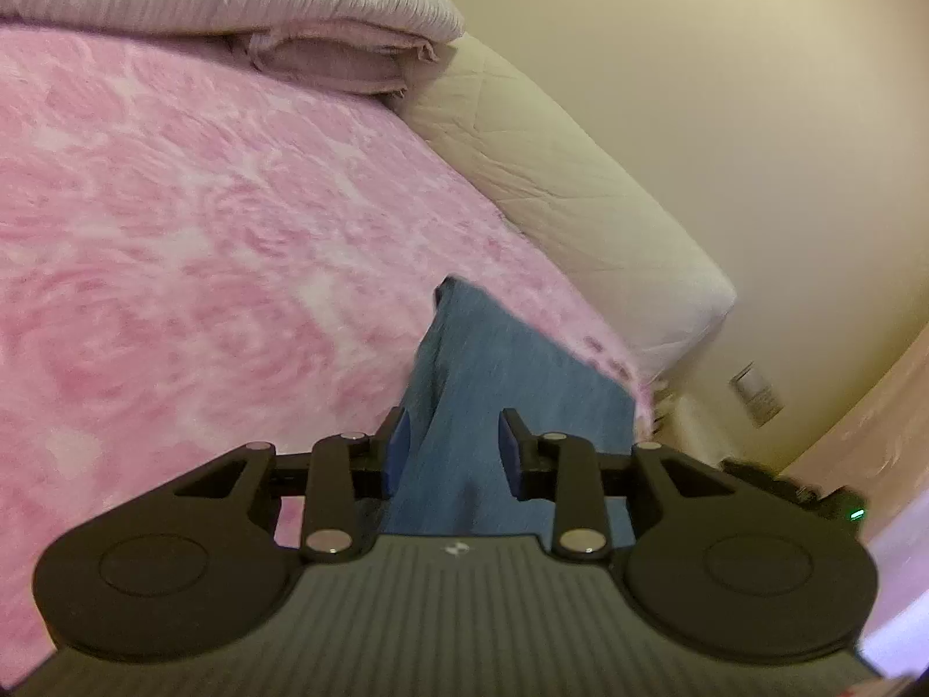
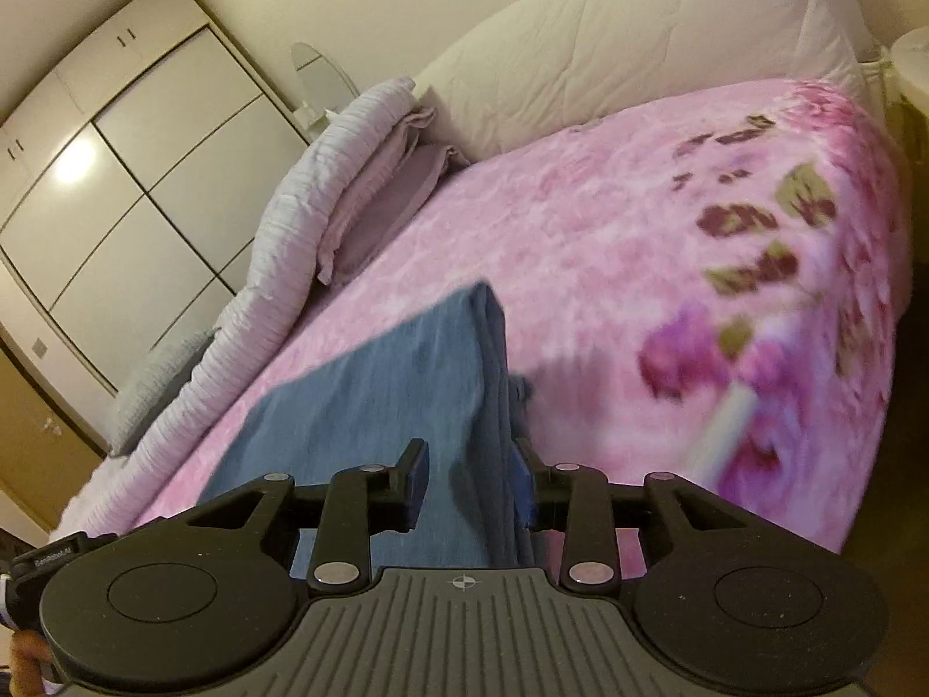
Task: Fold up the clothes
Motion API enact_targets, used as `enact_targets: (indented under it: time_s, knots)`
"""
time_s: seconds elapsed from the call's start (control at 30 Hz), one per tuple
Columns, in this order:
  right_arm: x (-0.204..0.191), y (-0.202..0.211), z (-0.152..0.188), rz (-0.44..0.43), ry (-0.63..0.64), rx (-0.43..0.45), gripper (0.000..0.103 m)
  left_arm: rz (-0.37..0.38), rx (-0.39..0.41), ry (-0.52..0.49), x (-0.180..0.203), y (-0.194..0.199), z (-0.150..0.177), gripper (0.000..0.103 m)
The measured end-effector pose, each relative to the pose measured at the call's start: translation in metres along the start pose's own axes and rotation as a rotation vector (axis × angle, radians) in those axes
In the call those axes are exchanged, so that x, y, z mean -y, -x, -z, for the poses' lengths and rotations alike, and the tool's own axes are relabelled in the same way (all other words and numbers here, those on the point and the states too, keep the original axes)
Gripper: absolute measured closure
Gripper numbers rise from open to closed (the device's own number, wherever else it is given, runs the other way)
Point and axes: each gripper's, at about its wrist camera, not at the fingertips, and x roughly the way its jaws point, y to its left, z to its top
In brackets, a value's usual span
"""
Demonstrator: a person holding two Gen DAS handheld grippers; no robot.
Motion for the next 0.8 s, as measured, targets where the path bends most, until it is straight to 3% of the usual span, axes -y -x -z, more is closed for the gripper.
enact_targets:
  time_s: [0.17, 0.37, 0.5, 0.53, 0.67, 0.8]
  knots:
    - [0.013, -0.026, -0.031, -0.055, -0.056, -0.059, 0.069, 0.046, -0.047, 0.116, -0.016, -0.037, -0.036, 0.076]
    - [0.012, -0.046, -0.048, -0.064, -0.012, -0.107, 0.070, 0.072, -0.137, 0.129, -0.019, -0.075, -0.049, 0.082]
    - [0.009, -0.054, -0.056, -0.072, 0.028, -0.116, 0.074, 0.101, -0.149, 0.058, -0.014, -0.083, -0.049, 0.099]
    - [0.006, -0.054, -0.058, -0.067, 0.051, -0.110, 0.091, 0.116, -0.141, 0.028, -0.012, -0.082, -0.050, 0.100]
    - [0.003, -0.057, -0.058, -0.043, 0.125, -0.104, 0.096, 0.173, -0.111, -0.093, -0.002, -0.079, -0.052, 0.100]
    - [0.015, -0.063, -0.050, -0.028, 0.112, -0.100, 0.097, 0.131, -0.112, -0.139, -0.010, -0.088, -0.047, 0.099]
